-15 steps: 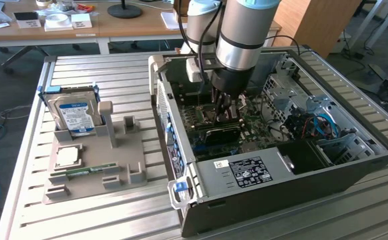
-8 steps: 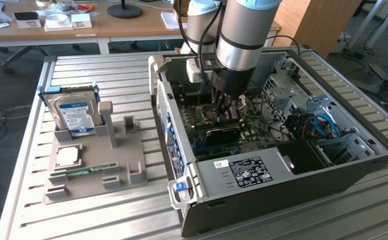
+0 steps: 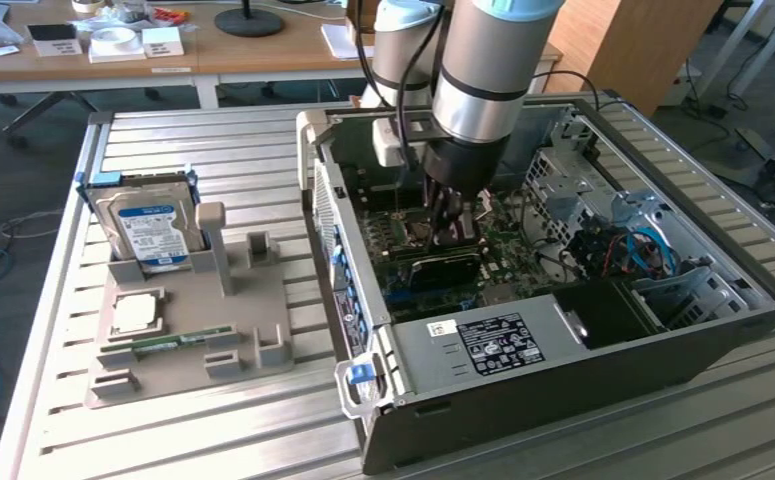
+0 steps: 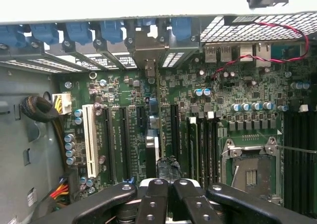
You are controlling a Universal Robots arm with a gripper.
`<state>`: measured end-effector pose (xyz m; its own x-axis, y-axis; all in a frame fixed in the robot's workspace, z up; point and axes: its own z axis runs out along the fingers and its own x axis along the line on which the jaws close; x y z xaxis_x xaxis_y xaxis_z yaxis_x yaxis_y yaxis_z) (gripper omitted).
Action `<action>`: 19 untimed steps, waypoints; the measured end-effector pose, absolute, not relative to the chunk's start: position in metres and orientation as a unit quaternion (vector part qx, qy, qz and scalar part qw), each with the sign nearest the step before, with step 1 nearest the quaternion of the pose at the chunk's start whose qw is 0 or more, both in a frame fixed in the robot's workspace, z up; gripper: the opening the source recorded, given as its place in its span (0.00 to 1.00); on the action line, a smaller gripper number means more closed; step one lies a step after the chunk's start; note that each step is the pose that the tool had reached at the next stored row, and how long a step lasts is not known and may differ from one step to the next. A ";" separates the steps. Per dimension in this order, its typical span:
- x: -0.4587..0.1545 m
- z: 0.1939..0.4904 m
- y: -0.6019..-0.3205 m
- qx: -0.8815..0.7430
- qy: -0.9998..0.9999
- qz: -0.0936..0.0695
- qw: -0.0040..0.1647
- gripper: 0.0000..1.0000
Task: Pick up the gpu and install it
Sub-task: 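Press down on the gpu until it lock into place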
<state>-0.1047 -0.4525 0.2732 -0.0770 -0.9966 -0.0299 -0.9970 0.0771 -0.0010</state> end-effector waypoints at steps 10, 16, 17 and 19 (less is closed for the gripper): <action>-0.105 0.270 -0.453 -0.679 0.734 0.010 0.011 0.11; -0.105 0.268 -0.452 -0.680 0.733 0.010 0.012 0.11; -0.105 0.268 -0.452 -0.680 0.733 0.010 0.011 0.11; -0.105 0.268 -0.452 -0.681 0.732 0.010 0.011 0.11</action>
<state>-0.1046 -0.4525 0.2684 -0.0730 -0.9969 -0.0296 -0.9973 0.0730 -0.0009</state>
